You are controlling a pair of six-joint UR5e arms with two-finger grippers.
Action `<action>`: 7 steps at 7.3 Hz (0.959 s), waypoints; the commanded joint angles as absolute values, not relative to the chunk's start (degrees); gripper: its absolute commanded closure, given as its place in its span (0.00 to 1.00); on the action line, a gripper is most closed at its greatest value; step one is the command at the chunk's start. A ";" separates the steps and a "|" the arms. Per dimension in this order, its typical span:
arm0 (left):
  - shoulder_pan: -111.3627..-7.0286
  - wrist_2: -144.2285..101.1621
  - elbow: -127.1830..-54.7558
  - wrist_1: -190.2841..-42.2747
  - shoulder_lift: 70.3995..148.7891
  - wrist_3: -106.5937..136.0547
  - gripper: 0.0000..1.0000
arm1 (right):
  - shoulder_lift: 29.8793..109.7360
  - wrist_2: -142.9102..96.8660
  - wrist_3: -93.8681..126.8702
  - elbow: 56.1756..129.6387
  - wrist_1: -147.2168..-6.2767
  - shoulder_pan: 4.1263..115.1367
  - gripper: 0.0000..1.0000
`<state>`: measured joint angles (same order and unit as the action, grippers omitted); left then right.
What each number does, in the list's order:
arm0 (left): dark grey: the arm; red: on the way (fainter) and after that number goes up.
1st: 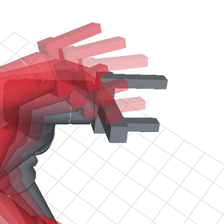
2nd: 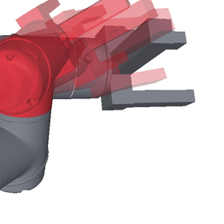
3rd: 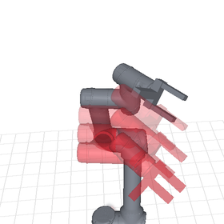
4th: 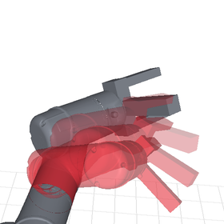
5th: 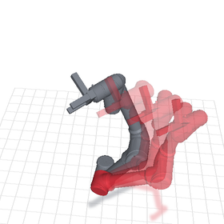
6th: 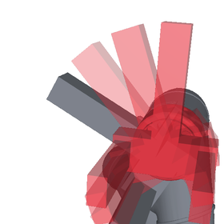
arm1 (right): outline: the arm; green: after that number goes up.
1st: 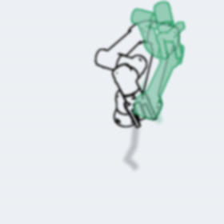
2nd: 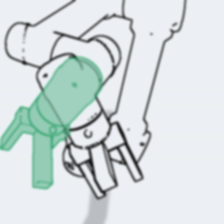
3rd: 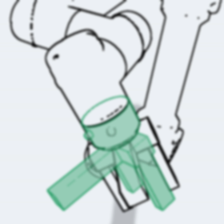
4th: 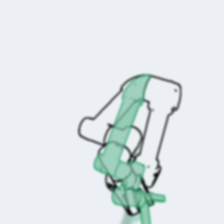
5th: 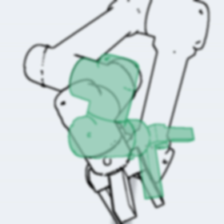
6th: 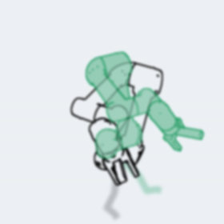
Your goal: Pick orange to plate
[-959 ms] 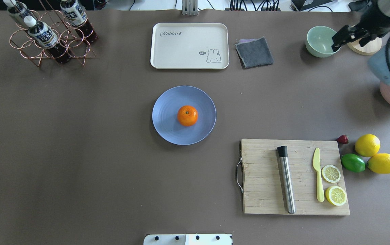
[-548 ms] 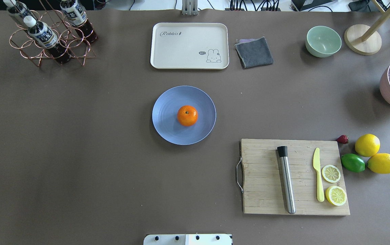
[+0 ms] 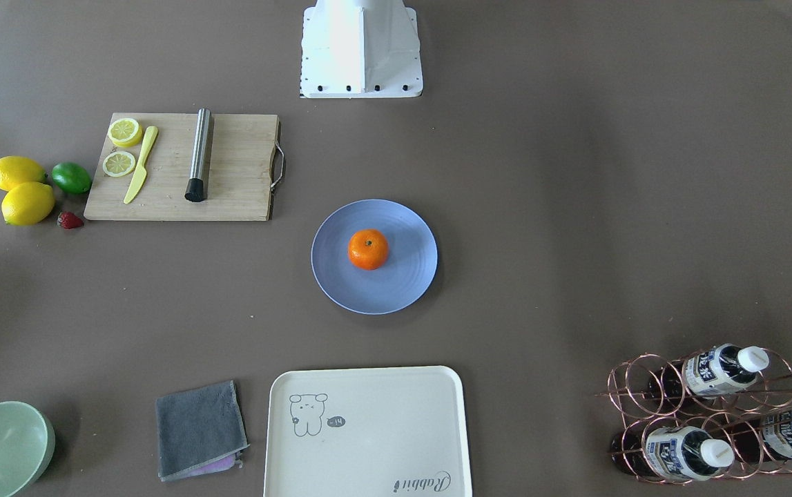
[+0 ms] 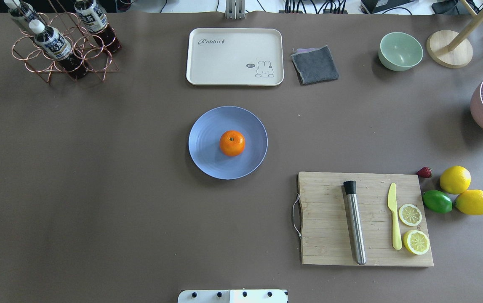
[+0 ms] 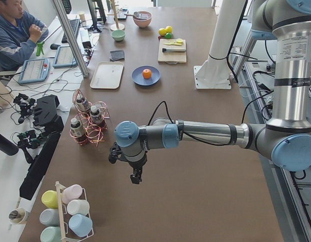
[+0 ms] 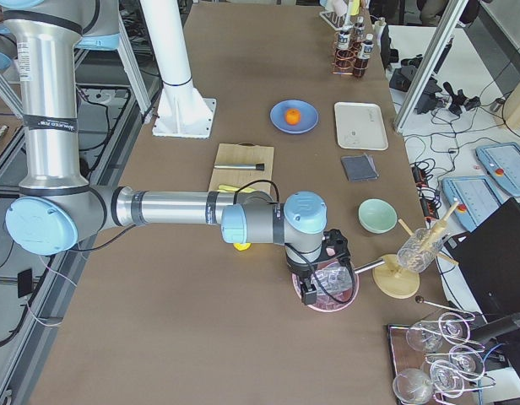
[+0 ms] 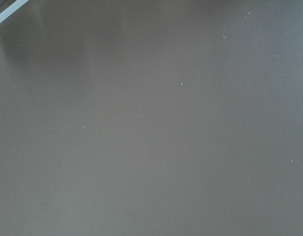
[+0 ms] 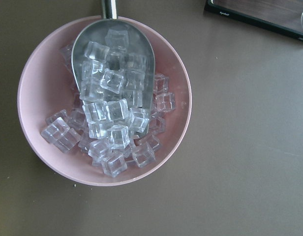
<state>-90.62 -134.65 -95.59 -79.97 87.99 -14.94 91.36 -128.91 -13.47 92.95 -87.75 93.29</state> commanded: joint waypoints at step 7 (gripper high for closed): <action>-90.62 -134.65 -95.54 -79.98 88.68 -14.41 0.02 | 92.72 -130.60 0.88 95.98 -87.28 94.66 0.00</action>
